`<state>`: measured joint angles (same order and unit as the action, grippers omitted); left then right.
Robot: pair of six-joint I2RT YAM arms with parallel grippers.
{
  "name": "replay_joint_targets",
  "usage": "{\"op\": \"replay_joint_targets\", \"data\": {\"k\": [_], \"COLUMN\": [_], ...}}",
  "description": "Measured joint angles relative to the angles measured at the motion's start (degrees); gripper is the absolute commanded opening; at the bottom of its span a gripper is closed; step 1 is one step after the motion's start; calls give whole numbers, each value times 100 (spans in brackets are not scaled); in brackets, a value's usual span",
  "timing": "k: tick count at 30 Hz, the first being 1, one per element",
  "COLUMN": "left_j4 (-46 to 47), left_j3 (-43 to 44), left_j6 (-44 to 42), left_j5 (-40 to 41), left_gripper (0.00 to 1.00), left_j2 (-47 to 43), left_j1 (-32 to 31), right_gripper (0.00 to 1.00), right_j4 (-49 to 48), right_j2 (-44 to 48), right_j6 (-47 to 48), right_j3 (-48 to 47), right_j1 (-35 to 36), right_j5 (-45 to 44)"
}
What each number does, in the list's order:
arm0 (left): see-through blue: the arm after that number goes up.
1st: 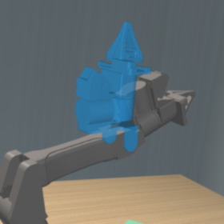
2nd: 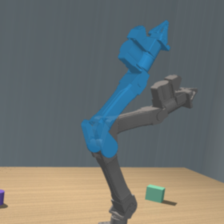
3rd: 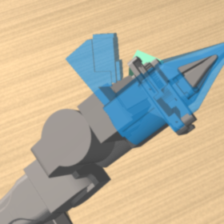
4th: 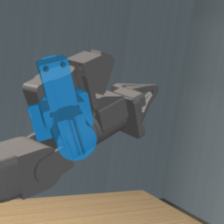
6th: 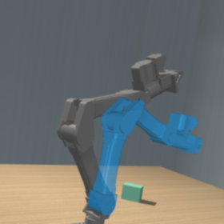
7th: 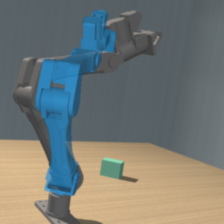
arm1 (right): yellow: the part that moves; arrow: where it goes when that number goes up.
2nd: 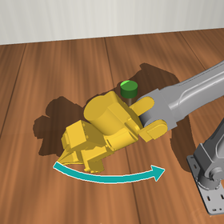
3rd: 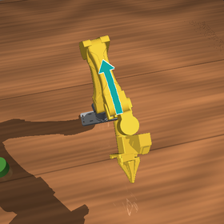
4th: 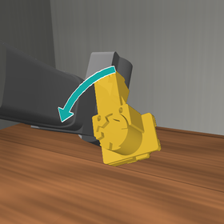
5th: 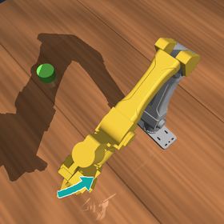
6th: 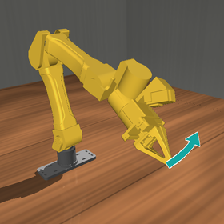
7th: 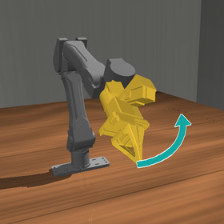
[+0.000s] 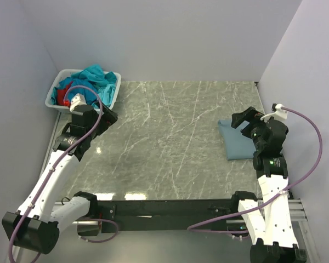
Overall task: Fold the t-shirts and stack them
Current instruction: Grab the tshirt from the pile
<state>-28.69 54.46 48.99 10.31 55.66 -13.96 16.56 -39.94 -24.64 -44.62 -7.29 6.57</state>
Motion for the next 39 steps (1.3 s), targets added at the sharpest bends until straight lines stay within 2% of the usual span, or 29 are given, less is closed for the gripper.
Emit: {"op": "replay_joint_targets", "data": {"k": [6,15,20,27,31,39], "left_j4": [-48,367,649,632,249,-39], "left_j3": [717,2267,3770,5608,6159,5772], "left_j6": [28,-85,-542,-949,-1054,-1263], "left_j5": [170,232,223,-33,50,481], "left_gripper": [99,100,99,99,99,99], "left_j2": [798,3040,4505,6290,6771,6463], "left_j1": [162,1397,1816,1987,2100,2365], "right_gripper": [100,100,100,100,100,100], "right_j4": [-9,-22,-31,-17,63,94], "right_j2": [81,125,70,-260,-354,-352], "right_j6": [-133,-190,-179,-138,-118,-103], "right_j3": [2,17,50,50,50,50], "right_j1": [0,0,0,0,0,0], "right_j5": [-74,-304,-363,-463,-507,-527]}}
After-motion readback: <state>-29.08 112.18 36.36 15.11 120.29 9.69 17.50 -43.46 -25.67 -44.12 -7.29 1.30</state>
